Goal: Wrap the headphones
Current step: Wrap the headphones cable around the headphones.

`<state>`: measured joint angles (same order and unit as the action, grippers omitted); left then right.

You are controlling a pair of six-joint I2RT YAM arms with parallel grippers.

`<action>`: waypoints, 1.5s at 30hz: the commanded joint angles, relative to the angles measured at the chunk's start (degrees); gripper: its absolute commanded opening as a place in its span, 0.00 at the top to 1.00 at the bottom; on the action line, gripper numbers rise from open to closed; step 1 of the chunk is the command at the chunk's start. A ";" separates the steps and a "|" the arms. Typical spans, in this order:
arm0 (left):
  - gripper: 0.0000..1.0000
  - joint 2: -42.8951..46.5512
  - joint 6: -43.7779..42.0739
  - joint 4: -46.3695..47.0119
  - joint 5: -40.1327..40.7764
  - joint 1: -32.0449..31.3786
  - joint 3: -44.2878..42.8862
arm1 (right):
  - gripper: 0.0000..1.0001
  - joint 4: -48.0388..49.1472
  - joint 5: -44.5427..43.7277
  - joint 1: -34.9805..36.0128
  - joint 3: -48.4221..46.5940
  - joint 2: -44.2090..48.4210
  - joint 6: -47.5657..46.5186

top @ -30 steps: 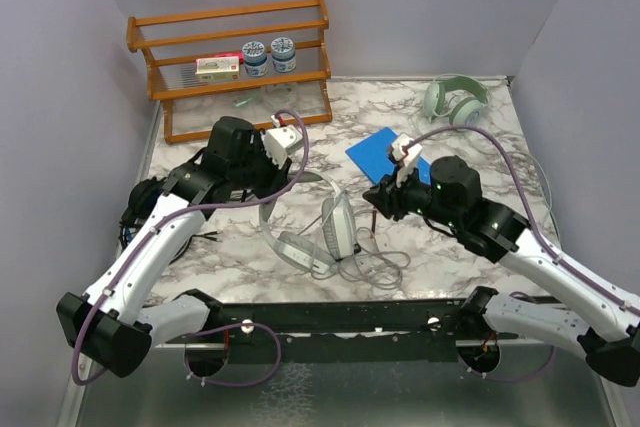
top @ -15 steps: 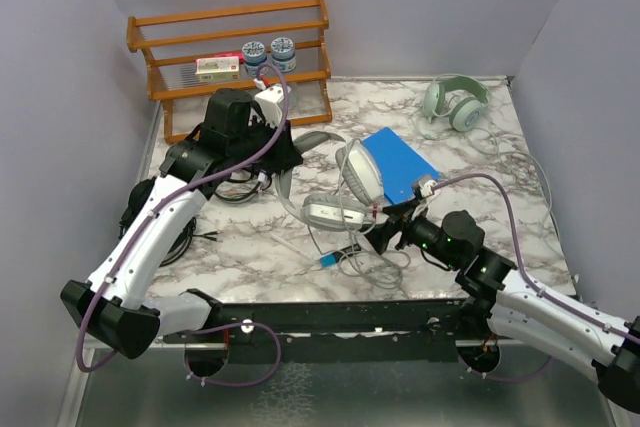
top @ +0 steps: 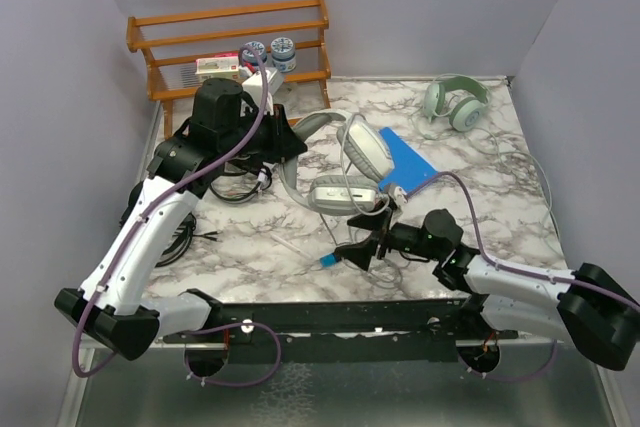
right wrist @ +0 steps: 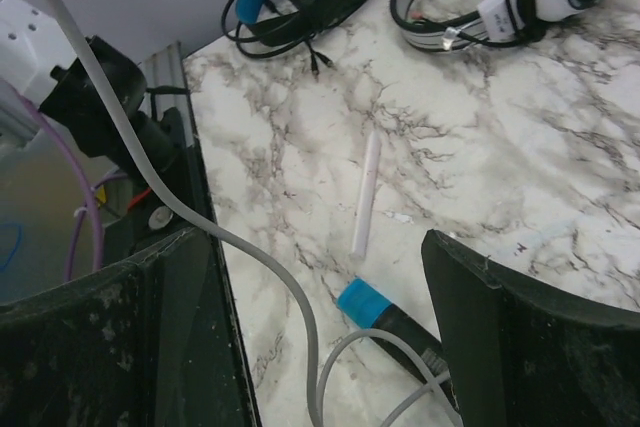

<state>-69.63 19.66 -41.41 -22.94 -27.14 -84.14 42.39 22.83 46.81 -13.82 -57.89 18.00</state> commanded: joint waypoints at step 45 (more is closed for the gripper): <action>1.00 -2.17 17.43 12.65 69.78 -0.09 9.88 | 0.98 -49.38 13.13 6.72 -42.61 -2.92 -11.89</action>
<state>-73.34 39.64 -35.66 39.62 -27.88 -75.20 3.86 32.64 52.88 -49.15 -59.83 10.37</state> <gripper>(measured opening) 0.167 0.025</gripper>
